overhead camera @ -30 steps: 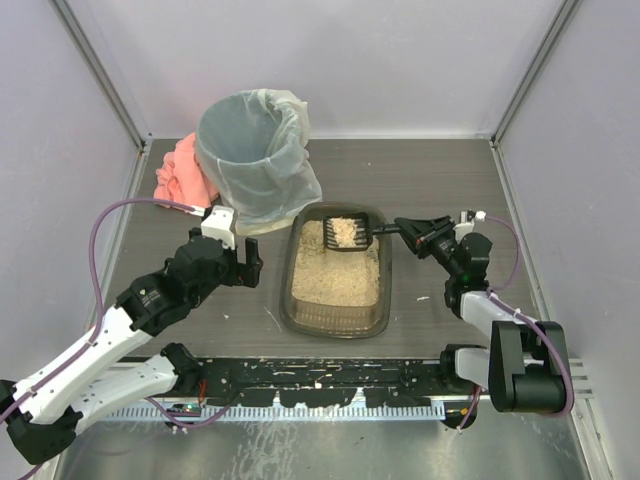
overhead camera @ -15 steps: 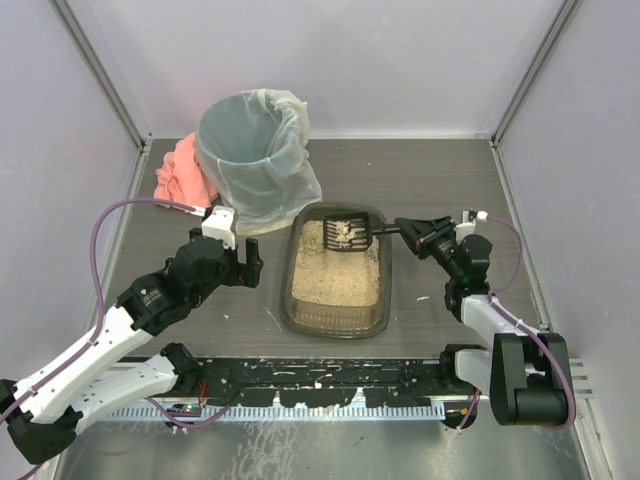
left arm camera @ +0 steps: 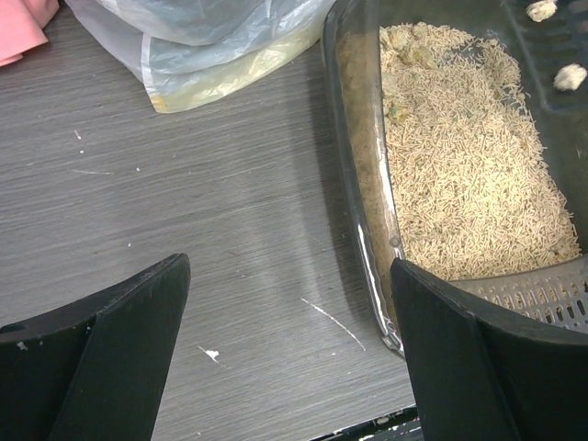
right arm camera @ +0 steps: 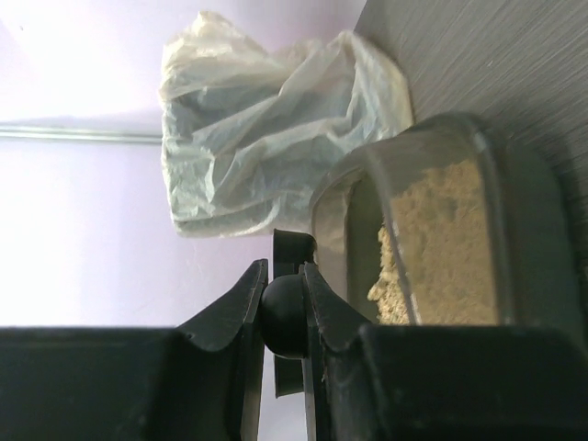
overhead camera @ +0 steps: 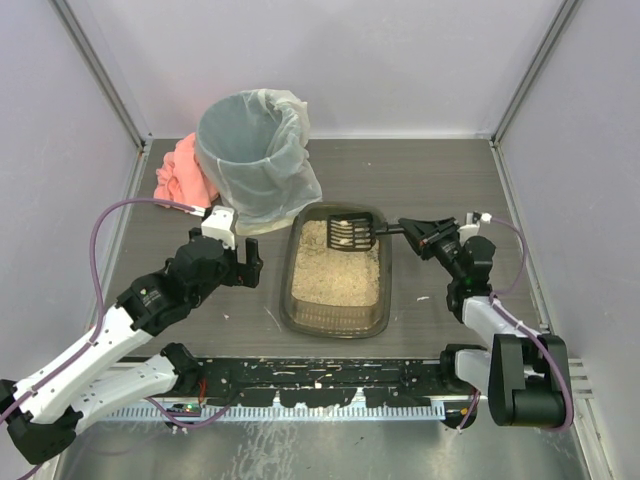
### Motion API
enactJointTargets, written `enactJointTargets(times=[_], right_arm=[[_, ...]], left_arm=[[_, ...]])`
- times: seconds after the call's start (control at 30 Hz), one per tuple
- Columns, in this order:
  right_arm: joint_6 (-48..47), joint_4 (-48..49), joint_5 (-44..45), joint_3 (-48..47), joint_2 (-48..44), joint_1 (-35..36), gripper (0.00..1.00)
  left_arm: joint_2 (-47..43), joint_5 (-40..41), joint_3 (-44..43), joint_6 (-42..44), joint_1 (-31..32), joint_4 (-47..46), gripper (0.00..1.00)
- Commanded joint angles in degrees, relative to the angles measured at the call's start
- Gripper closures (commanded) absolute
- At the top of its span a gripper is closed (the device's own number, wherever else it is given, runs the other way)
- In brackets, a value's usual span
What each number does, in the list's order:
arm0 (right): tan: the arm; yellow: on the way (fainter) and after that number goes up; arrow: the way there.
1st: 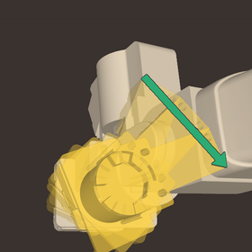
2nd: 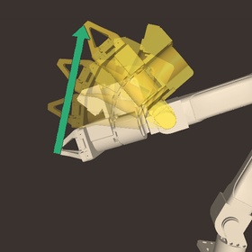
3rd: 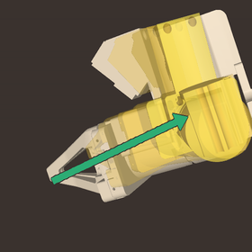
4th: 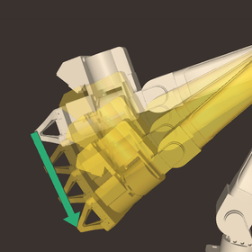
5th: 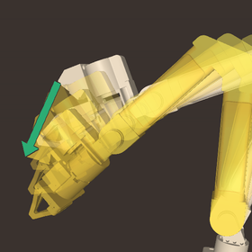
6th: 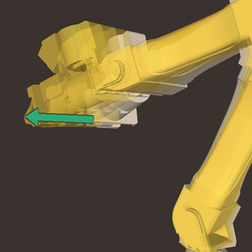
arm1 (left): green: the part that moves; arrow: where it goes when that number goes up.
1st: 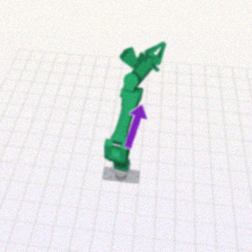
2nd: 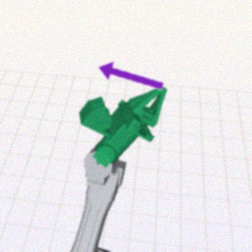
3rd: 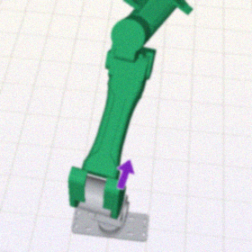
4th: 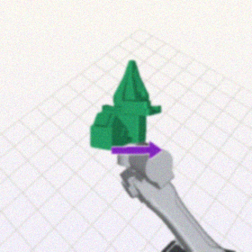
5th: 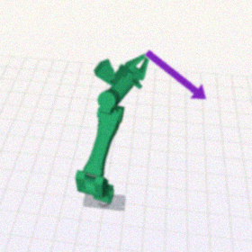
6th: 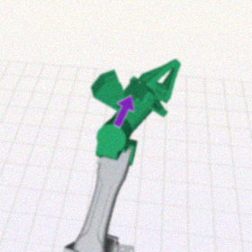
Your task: Clean the litter box
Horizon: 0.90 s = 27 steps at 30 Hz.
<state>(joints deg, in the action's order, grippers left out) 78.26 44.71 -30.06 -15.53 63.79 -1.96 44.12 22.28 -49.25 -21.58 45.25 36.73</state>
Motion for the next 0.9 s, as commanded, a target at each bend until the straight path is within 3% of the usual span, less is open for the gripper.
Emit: enactJointTargets(times=[0.0,0.07,0.17,0.27,0.4,0.5,0.6,0.7,0.87], right_arm=[[-2.1,2.4,-1.0,-2.5,-1.2,1.5,0.99],[-3.3,1.6,-1.9,-3.4,-1.3,2.4,0.99],[0.2,1.3,1.8,0.3,-4.5,-2.4,0.99],[-5.1,-0.1,-3.1,-4.6,-1.9,2.6,0.99],[1.5,0.6,1.2,0.9,-4.6,-2.8,0.99],[-4.7,-2.0,-4.2,-5.3,-1.8,2.7,0.99],[-1.6,-3.2,1.5,-1.7,-5.9,-0.1,0.99],[-6.9,-8.6,-1.2,-6.6,-5.3,3.7,0.99],[-3.9,-13.4,3.9,-6.7,-9.3,3.9,0.99]], left_arm=[[-0.8,0.6,-1.2,0.2,-0.2,-0.6,0.08],[-1.4,1.4,-0.2,0.3,-0.2,-1.7,0.08],[-1.1,0.4,-1.0,0.2,-0.2,-0.8,0.08],[-1.6,1.4,-0.5,0.0,-0.2,-0.8,0.07],[-1.6,1.1,-1.3,0.1,-0.2,0.1,0.07],[-2.1,1.9,-0.9,0.1,-0.2,0.2,0.07],[-2.2,2.2,-1.0,0.0,-0.2,0.1,0.07],[-2.6,3.6,-1.3,-1.1,-0.2,1.8,0.06],[-4.2,9.4,0.8,-6.1,-0.3,3.9,0.04]])
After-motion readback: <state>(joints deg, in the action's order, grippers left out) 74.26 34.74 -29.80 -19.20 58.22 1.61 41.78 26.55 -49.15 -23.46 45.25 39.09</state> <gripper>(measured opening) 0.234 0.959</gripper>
